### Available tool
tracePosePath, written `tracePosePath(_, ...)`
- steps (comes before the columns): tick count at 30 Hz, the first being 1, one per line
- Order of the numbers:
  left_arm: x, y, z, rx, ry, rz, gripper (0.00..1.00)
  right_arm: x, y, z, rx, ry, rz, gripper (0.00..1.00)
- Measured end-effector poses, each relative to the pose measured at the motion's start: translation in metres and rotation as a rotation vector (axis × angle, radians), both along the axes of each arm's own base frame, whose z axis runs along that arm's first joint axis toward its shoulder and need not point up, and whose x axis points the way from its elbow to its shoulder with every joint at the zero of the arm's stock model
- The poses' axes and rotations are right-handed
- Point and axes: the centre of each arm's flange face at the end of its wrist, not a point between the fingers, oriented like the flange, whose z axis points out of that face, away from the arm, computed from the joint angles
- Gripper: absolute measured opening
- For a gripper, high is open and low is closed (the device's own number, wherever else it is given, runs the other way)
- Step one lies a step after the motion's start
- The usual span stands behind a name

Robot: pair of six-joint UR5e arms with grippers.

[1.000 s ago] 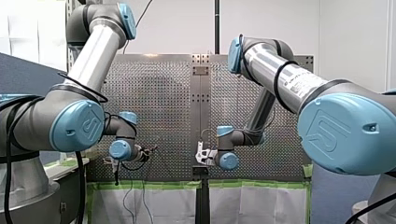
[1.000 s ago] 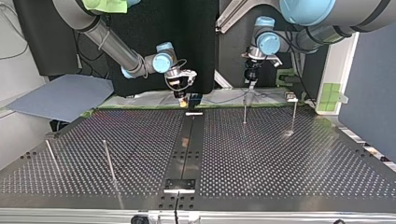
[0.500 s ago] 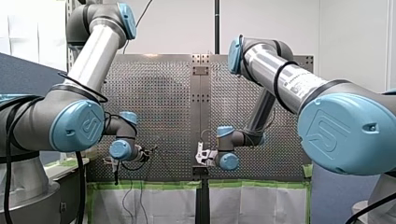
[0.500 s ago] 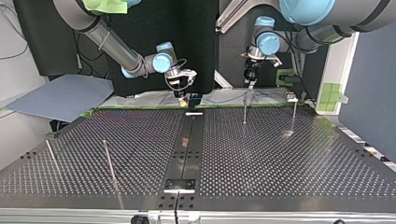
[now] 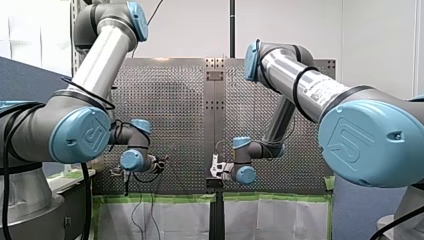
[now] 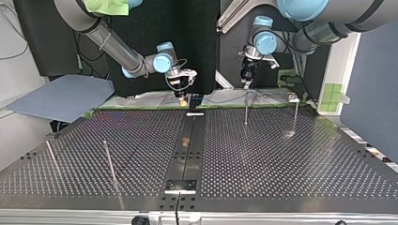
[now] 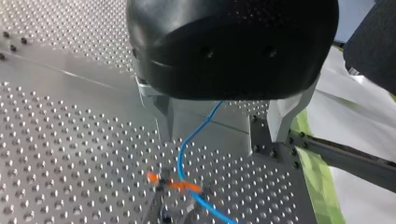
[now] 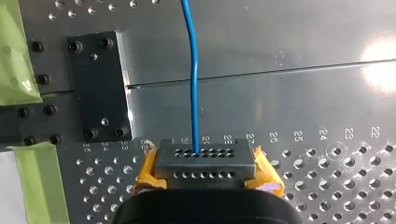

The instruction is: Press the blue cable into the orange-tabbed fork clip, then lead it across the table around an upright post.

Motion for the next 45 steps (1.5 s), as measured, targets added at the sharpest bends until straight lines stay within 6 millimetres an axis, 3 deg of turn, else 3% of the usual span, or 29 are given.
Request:
tracePosePath(11,0.000,-0.016,0.006,0.035,-0.049,-0.006,1.00,0.000,0.000,0.000,-0.002,0.001,0.000,0.00)
tracePosePath(20,0.017,-0.032,0.017,-0.017,-0.109,0.042,1.00,-0.002,-0.003,0.000,-0.005,0.000,-0.004,0.00)
tracePosePath(31,0.021,-0.044,0.020,-0.020,-0.119,0.079,1.00,-0.005,-0.006,0.000,-0.005,0.000,-0.009,0.00)
tracePosePath(45,0.031,-0.067,-0.002,-0.001,-0.082,0.061,1.00,-0.006,-0.006,-0.001,-0.001,0.003,-0.010,0.00)
